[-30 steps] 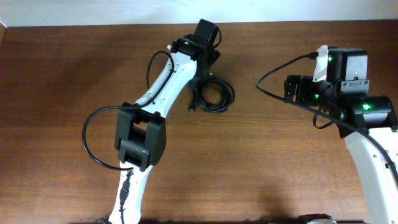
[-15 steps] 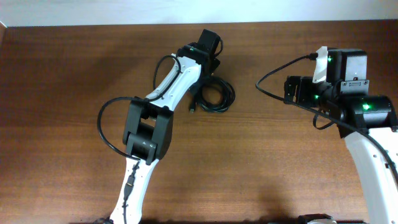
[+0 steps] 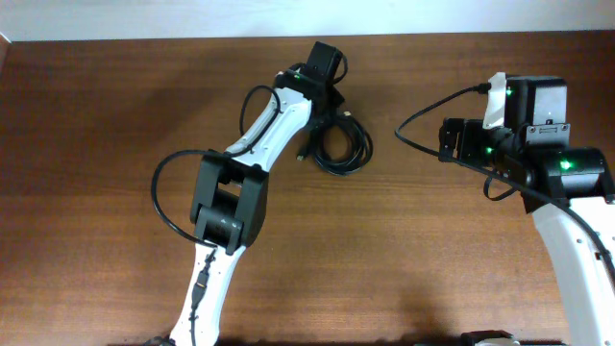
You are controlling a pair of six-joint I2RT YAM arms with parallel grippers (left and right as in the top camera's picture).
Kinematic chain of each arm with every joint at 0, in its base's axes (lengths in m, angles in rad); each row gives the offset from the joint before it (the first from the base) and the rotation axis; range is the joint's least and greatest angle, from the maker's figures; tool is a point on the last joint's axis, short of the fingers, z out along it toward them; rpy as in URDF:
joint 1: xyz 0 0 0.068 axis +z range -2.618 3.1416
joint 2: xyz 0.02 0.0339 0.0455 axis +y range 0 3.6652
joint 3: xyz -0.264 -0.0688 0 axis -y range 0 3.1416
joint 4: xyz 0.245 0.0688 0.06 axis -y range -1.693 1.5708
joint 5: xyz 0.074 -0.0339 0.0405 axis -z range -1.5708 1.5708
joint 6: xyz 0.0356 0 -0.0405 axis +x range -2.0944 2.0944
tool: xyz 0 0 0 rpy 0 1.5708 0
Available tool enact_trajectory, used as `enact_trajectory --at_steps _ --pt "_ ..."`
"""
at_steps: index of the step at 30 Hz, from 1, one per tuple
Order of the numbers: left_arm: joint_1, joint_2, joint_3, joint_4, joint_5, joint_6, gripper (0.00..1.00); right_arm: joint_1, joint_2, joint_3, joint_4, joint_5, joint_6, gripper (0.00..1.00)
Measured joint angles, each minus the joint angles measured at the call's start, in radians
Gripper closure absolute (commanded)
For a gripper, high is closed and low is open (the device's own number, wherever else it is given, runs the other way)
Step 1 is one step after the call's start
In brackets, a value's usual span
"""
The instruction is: Untangle cables
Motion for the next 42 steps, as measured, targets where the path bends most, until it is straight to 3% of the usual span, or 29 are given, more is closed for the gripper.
enact_trajectory --at_steps 5,12,15,19,25,32,36,42 --pt "-0.001 0.0 0.183 -0.129 0.06 0.185 1.0 0.0 0.0 0.0 0.006 0.023 0.0 0.0" --pt "-0.001 -0.042 0.574 -0.459 0.059 0.406 1.0 0.0 0.025 0.0 0.026 0.029 0.0 0.01" --pt "-0.001 -0.13 0.633 -0.546 0.041 0.47 1.0 0.002 0.079 0.0 0.061 -0.006 0.0 0.01" --pt "-0.001 -0.275 0.66 -0.633 -0.016 0.543 1.0 0.09 0.116 0.0 0.231 -0.063 -0.026 0.01" --pt "0.023 -0.318 0.66 -0.694 -0.121 0.576 1.0 0.29 0.116 0.002 0.428 -0.085 -0.175 0.01" --pt "0.085 -0.318 0.66 -0.699 -0.135 0.578 1.0 0.344 0.145 0.002 0.442 -0.137 -0.475 0.01" --pt "0.085 -0.325 0.66 -0.698 -0.129 0.585 1.0 0.365 0.224 0.002 0.495 -0.251 -0.479 0.01" --pt "0.085 -0.37 0.66 -0.71 -0.114 0.597 1.0 0.513 0.262 0.002 0.603 -0.294 -0.479 0.01"
